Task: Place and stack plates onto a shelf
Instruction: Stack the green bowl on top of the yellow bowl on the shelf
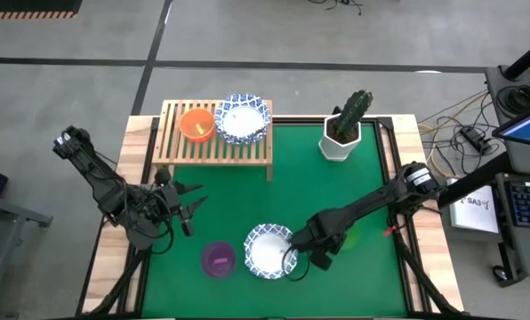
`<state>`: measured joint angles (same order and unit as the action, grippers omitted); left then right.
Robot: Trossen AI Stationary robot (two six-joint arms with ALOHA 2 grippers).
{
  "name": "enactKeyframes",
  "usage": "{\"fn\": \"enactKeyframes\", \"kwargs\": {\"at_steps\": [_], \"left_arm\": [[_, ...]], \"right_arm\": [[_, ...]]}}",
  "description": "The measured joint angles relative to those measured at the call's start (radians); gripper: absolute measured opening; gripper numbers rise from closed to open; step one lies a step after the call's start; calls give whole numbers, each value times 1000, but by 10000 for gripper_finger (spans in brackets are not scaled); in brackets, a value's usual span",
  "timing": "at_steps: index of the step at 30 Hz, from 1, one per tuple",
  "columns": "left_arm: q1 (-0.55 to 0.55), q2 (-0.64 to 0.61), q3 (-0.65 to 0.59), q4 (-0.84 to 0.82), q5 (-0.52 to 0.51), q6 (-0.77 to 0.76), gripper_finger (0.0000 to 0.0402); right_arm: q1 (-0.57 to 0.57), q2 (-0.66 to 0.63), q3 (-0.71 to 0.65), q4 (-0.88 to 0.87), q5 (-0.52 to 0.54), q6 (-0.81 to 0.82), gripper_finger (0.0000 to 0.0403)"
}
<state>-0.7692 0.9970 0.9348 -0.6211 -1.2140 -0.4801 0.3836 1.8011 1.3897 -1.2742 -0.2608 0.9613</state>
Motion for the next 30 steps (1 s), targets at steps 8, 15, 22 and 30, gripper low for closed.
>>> {"fn": "enactKeyframes", "kwargs": {"at_steps": [8, 15, 22, 30], "left_arm": [[0, -1, 0, 0, -10, 3, 132], [0, -1, 0, 0, -15, 6, 132], [-7, -2, 7, -2, -73, 16, 132], [-178, -8, 34, -9, -261, 42, 133]], "right_arm": [[1, 0, 348, 0, 67, -103, 8], [11, 0, 626, 48, 262, -336, 8], [-7, 1, 734, 277, 425, -762, 8], [-134, 2, 734, 519, 499, -1186, 8]]}}
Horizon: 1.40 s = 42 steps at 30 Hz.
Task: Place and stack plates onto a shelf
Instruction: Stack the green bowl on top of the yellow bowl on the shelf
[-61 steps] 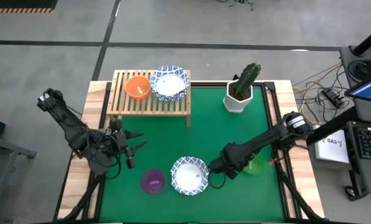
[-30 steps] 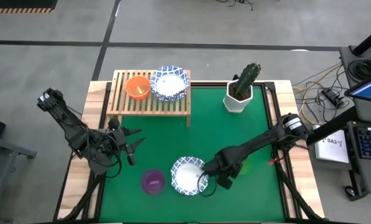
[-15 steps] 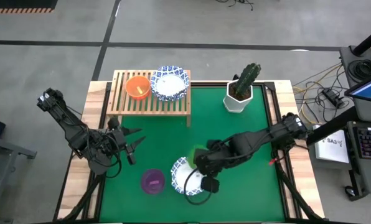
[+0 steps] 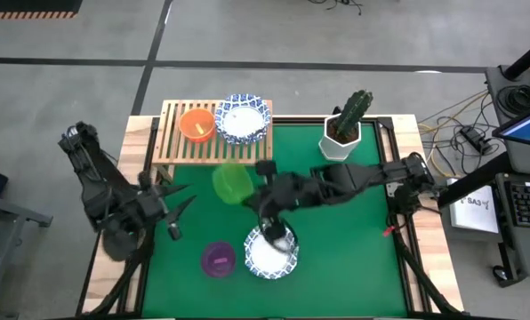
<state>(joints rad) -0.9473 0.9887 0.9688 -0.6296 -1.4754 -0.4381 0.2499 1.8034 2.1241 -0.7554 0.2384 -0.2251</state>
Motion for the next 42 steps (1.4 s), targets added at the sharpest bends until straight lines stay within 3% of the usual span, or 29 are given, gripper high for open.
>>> {"fn": "enactKeyframes", "kwargs": {"at_steps": [2, 8, 15, 20, 31, 42], "left_arm": [[-66, -3, 0, -2, -89, 4, 132], [-193, -17, 0, -8, -97, 25, 132], [-215, -11, 0, -12, -97, 37, 132], [-215, -11, 0, -16, -97, 37, 132], [-215, -8, 0, -18, -97, 48, 132], [-215, -8, 0, -20, -96, 49, 132]], "right_arm": [[-47, 0, -1, 49, 1, -69, 8], [-189, 13, -1, 273, -16, -198, 8], [-338, 104, -3, 503, -168, -221, 8], [-405, 194, -3, 599, -176, -235, 8], [-453, 357, -3, 807, -186, -306, 8], [-453, 380, -3, 843, -186, -316, 8]]}}
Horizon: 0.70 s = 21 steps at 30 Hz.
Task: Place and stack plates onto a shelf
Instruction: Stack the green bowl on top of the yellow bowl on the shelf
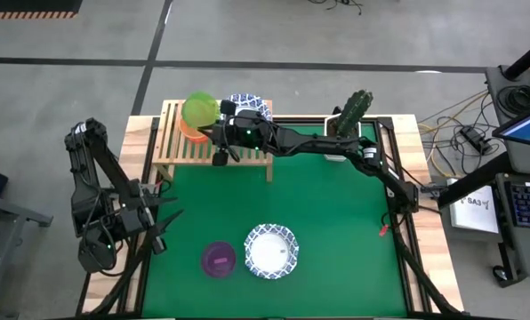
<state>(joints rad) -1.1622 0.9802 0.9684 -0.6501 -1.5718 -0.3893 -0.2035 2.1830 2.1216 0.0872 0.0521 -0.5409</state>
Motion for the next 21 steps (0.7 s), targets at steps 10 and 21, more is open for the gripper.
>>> {"fn": "enactKeyframes", "kwargs": {"at_steps": [10, 21], "left_arm": [[0, 0, 0, 0, 0, 0, 132], [0, 0, 0, 0, 0, 0, 133]], "right_arm": [[-2, 0, -1, -8, -2, 7, 37], [-3, 0, -2, -7, 0, 18, 83]]}}
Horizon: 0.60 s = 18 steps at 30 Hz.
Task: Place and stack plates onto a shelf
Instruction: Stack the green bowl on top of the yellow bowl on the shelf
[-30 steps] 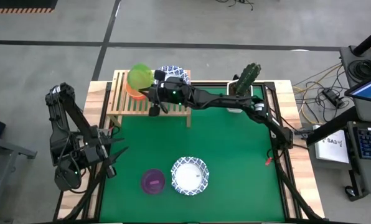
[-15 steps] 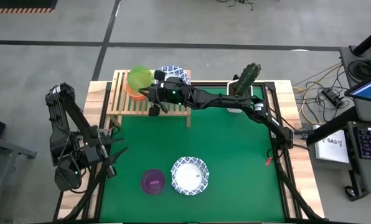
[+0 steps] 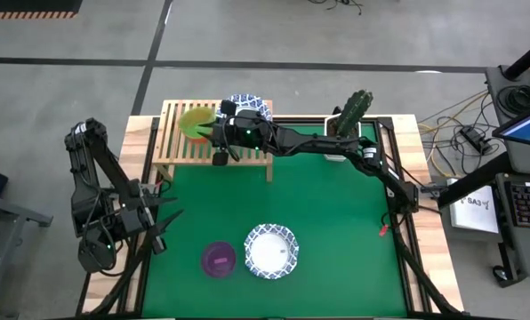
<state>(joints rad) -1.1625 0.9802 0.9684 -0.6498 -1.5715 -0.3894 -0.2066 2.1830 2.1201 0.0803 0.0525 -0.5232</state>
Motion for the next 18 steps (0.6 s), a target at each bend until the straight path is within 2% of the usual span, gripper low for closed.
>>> {"fn": "enactKeyframes", "kwargs": {"at_steps": [7, 11, 15, 18], "left_arm": [[0, 0, 0, 1, 0, 0, 132], [0, 0, 0, 1, 0, 0, 132], [0, 0, 0, 2, 0, 0, 133], [0, 0, 0, 2, 1, -1, 132]], "right_arm": [[2, -2, 0, -1, 1, 2, 94], [5, -20, -2, 8, 14, 68, 94], [-10, -24, -5, 13, 100, 151, 77], [-37, -3, -11, 1, 114, 189, 56]]}}
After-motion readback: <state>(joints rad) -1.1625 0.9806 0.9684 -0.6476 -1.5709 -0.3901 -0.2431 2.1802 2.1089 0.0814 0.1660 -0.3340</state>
